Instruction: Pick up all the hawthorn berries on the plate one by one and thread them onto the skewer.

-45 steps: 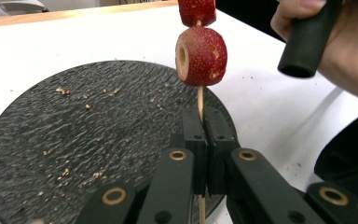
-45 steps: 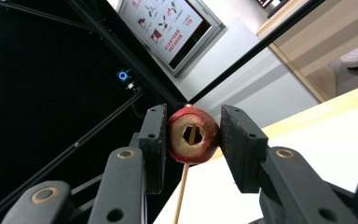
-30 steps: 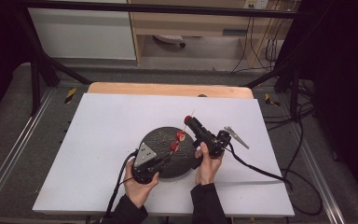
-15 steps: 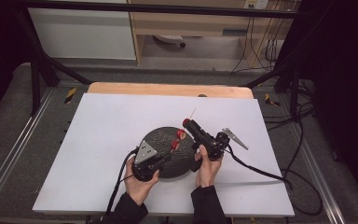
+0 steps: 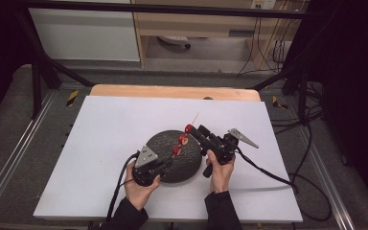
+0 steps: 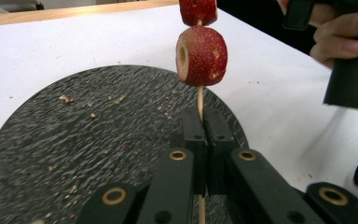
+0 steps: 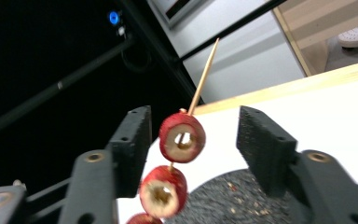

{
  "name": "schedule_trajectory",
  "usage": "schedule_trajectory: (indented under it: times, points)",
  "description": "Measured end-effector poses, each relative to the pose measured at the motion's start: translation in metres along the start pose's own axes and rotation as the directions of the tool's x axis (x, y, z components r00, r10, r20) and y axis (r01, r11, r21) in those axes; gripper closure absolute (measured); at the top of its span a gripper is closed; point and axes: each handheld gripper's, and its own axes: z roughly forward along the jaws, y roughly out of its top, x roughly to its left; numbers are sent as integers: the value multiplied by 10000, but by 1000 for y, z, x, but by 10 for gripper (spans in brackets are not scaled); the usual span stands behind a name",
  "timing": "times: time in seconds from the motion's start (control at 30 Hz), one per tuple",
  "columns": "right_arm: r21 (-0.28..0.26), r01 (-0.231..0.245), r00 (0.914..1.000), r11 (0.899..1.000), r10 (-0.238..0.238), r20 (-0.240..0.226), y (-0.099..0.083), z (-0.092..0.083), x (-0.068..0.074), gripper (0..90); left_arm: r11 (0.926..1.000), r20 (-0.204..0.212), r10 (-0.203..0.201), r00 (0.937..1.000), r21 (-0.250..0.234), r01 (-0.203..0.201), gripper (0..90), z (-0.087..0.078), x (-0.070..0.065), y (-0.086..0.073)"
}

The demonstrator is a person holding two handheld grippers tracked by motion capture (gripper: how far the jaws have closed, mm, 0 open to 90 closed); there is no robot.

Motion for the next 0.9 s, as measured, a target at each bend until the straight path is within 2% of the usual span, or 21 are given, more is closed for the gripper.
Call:
schedule_trajectory:
  times: [0.17, 0.27, 0.33, 0.4, 0.53, 0.6, 0.67, 0.7, 0.73, 0.83, 0.9]
  points:
    - [850, 688, 9974, 9940, -704, 161, 5, -4, -2, 281, 9998, -68, 14, 10000, 195, -12, 884, -6, 7, -3]
    - [1493, 1008, 9944, 9836, -1043, 160, 6, -5, -4, 178, 9995, -123, 16, 9999, 311, -12, 884, -10, 12, -5]
    - [2126, 1357, 9894, 9677, -1437, 223, 7, -6, -6, 125, 9993, -133, -9, 9999, 362, 14, 884, -14, 15, -6]
    - [2660, 1722, 9819, 9485, -1869, 310, 7, -8, -8, 84, 9991, -169, -6, 9999, 432, 14, 884, -17, 18, -7]
    - [3675, 2119, 9695, 9056, -2422, 376, 6, -12, -13, 32, 9984, -204, 37, 9998, 573, -25, 884, -24, 24, -7]
    - [4116, 2399, 9604, 8792, -2767, 314, 5, -14, -16, 18, 9974, -217, 2, 9998, 726, 14, 884, -28, 27, -7]
    - [4442, 2588, 9521, 8577, -3041, 325, 4, -16, -18, 16, 9965, -237, 37, 9997, 833, -17, 884, -31, 30, -6]
    - [4736, 2747, 9457, 8368, -3242, 244, 3, -17, -20, 9, 9961, -222, 15, 9998, 878, 4, 884, -32, 31, -6]
    - [4951, 2820, 9407, 8218, -3384, 259, 2, -18, -22, 7, 9958, -222, 39, 9997, 914, -19, 884, -33, 32, -5]
    - [5411, 3047, 9273, 7838, -3739, 194, -2, -20, -25, 7, 9934, -229, 138, 9996, 1142, -111, 884, -35, 35, -2]
    - [5722, 3233, 9164, 7537, -4002, 93, -5, -24, -27, 7, 9914, -286, 238, 9993, 1296, -200, 884, -35, 37, 1]
